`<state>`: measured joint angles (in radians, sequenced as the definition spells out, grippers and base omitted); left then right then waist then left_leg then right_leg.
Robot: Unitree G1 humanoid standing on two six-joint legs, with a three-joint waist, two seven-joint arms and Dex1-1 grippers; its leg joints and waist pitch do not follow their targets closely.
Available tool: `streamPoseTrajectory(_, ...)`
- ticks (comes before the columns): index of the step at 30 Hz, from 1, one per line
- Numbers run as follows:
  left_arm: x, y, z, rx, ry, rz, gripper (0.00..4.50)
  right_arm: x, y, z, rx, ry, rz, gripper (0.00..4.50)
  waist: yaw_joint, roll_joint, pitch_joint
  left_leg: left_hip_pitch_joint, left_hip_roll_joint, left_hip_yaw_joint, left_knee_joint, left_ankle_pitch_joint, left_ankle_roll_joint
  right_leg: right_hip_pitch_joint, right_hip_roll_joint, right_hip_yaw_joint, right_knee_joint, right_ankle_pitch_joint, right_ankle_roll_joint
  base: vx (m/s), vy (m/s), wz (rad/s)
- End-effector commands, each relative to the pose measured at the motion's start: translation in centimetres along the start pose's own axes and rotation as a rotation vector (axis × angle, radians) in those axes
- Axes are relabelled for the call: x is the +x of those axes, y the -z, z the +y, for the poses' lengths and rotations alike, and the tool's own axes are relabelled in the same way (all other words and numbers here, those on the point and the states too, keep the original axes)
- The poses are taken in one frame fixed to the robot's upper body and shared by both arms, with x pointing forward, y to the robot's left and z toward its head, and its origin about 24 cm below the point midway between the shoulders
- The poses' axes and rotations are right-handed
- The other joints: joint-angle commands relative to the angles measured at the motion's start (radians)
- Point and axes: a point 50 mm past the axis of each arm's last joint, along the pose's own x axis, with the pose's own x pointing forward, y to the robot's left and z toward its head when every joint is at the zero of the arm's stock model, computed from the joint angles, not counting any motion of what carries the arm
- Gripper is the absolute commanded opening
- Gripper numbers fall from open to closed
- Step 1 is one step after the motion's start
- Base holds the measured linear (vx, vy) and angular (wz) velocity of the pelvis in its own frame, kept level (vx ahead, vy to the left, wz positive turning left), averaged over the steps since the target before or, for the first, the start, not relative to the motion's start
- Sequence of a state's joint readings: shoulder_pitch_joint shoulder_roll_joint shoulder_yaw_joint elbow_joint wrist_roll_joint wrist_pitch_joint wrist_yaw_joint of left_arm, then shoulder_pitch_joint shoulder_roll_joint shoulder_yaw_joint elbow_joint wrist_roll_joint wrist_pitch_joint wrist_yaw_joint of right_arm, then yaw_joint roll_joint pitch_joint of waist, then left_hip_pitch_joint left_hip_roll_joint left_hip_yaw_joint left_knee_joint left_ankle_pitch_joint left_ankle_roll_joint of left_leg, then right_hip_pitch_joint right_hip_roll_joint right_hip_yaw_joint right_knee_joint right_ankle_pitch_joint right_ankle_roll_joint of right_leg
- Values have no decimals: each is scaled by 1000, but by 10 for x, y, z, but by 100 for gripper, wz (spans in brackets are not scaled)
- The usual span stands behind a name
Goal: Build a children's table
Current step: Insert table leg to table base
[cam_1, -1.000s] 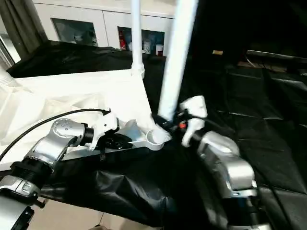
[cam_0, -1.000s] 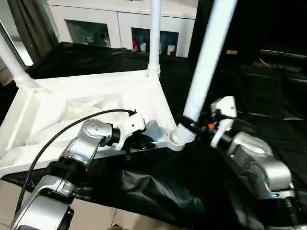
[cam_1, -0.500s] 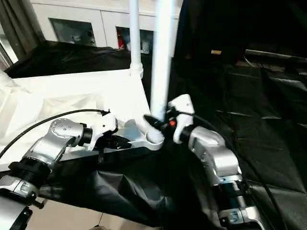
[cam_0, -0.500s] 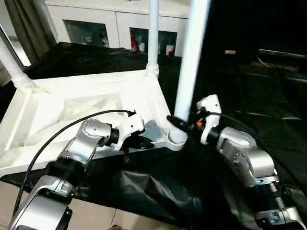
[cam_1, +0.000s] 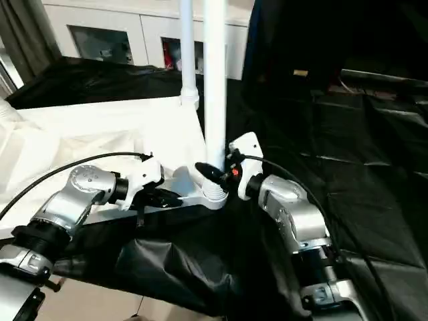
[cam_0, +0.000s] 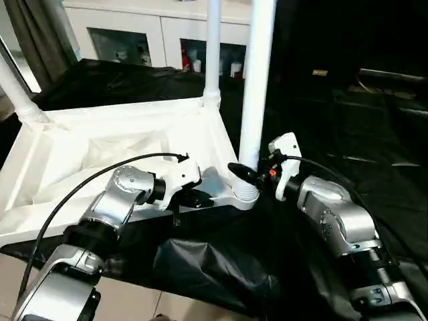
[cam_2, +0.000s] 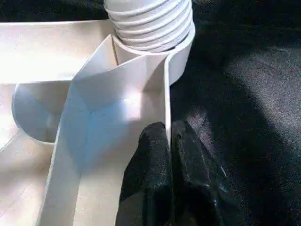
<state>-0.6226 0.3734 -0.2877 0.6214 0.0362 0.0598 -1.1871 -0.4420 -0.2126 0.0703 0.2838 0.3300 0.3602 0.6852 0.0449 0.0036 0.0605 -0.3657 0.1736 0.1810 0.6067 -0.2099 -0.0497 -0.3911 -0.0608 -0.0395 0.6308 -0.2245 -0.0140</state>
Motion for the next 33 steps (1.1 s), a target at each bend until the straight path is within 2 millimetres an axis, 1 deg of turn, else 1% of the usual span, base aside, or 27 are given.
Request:
streamPoseTrajectory(1,0,6,-1,-31,1,4,0,-7,5,-6,53,32,-38,188,3,-5,-54,8,59,-19,-78,-94,48,47,-90,52,-74,-45,-260,0,0,0)
streamPoseTrajectory(2,0,6,0,-30,0,3,0,-8,6,-6,68,31,-48,188,4,-6,-54,10,60,-19,-79,-97,48,46,-91,53,-75,-45,-259,0,0,0)
streamPoseTrajectory(3,0,6,0,-30,-1,3,0,-10,8,-7,80,33,-58,188,5,-4,-55,8,60,-20,-78,-92,47,49,-92,53,-73,-29,-262,0,0,0)
streamPoseTrajectory(5,-1,6,1,-30,-3,2,0,-15,13,-6,95,37,-76,188,5,-3,-58,9,59,-20,-77,-80,52,49,-90,51,-70,0,-267,0,0,0)
streamPoseTrajectory(6,-1,6,1,-29,-6,2,0,-17,16,-6,99,38,-82,188,7,-4,-57,8,60,-19,-76,-78,57,49,-92,52,-69,15,-270,0,0,0)
streamPoseTrajectory(7,-1,6,1,-29,-7,2,0,-19,20,-5,104,39,-91,188,8,-1,-59,9,59,-19,-76,-76,60,49,-91,51,-70,26,-273,0,0,0)
streamPoseTrajectory(8,-1,5,2,-27,-12,3,0,-21,22,-3,93,41,-103,188,9,-4,-58,7,59,-18,-76,-77,62,50,-91,51,-70,26,-273,0,0,0)
streamPoseTrajectory(9,-1,5,2,-27,-12,3,0,-21,22,-3,93,41,-103,188,11,0,-58,7,59,-18,-76,-81,61,49,-92,52,-71,21,-270,0,0,0)
streamPoseTrajectory(10,-1,5,3,-25,-16,4,0,-23,24,-2,85,43,-112,188,11,-1,-58,7,59,-20,-77,-80,61,50,-92,51,-70,19,-271,0,0,0)
streamPoseTrajectory(11,-1,4,5,-20,-24,5,0,-28,28,1,34,50,-134,188,13,1,-56,9,61,-19,-78,-97,55,46,-92,51,-75,0,-267,0,0,0)
streamPoseTrajectory(12,-1,4,5,-19,-26,6,0,-29,29,2,16,54,-139,188,14,1,-57,8,60,-19,-78,-101,52,48,-93,52,-75,-5,-263,0,0,0)
streamPoseTrajectory(14,-1,3,6,-18,-29,6,0,-31,31,4,14,52,-159,188,15,2,-57,9,60,-20,-80,-108,51,49,-92,51,-76,-13,-262,0,0,0)
streamPoseTrajectory(16,-1,3,6,-18,-30,6,0,-33,32,6,1,52,-168,188,14,3,-54,10,60,-21,-83,-136,47,47,-91,51,-81,-55,-260,0,0,0)
streamPoseTrajectory(17,-1,3,7,-17,-29,6,0,-35,33,9,-52,29,-155,188,15,4,-52,11,62,-21,-84,-150,42,45,-91,52,-84,-76,-256,0,0,0)
streamPoseTrajectory(19,-1,3,7,-17,-28,6,0,-34,34,11,-74,18,-141,188,12,2,-50,8,60,-23,-86,-157,38,47,-90,52,-85,-96,-247,0,0,0)
streamPoseTrajectory(21,-1,3,7,-17,-25,6,0,-31,33,13,-94,-3,-121,188,10,3,-48,9,60,-23,-88,-178,33,45,-92,52,-91,-144,-240,0,0,0)
streamPoseTrajectory(22,-1,3,7,-16,-22,6,0,-27,32,14,-114,-18,-98,188,9,1,-48,9,61,-24,-90,-183,31,45,-92,53,-92,-163,-237,0,0,0)
streamPoseTrajectory(23,0,3,7,-15,-21,7,0,-24,32,14,-134,-28,-74,188,8,2,-48,10,61,-25,-90,-184,29,43,-91,52,-93,-174,-233,0,0,0)
streamPoseTrajectory(25,0,3,6,-13,-17,7,0,-20,29,12,-150,-11,-78,188,7,2,-48,11,61,-24,-89,-183,26,41,-92,54,-94,-180,-232,0,0,0)
streamPoseTrajectory(26,0,3,6,-12,-15,6,0,-18,27,11,-138,-8,-96,188,5,-4,-49,11,61,-23,-90,-179,27,41,-92,54,-94,-174,-235,0,0,0)
streamPoseTrajectory(27,0,3,6,-12,-15,6,0,-18,27,11,-138,-8,-96,188,6,-1,-49,11,61,-23,-88,-178,29,40,-93,55,-92,-170,-239,0,0,0)
streamPoseTrajectory(28,0,3,5,-13,-5,5,0,-14,21,9,-105,-13,-117,188,7,-3,-49,10,61,-23,-89,-171,32,42,-93,55,-92,-161,-239,0,0,0)
streamPoseTrajectory(29,0,4,4,-13,1,5,0,-12,19,9,-94,-17,-119,188,6,-1,-50,6,61,-25,-90,-156,36,45,-92,54,-88,-141,-241,0,0,0)
streamPoseTrajectory(30,0,4,4,-14,7,5,0,-11,19,9,-94,-22,-107,188,6,-1,-52,9,62,-23,-88,-147,40,43,-92,53,-87,-119,-245,0,0,0)
streamPoseTrajectory(31,0,4,3,-13,11,7,0,-9,20,8,-106,-37,-64,188,6,-1,-51,9,61,-23,-87,-142,42,43,-92,53,-85,-107,-249,0,0,0)
streamPoseTrajectory(33,0,4,3,-12,12,8,0,-7,21,7,-117,-45,-33,188,6,-1,-53,7,60,-23,-86,-122,46,46,-90,52,-82,-73,-255,0,0,0)
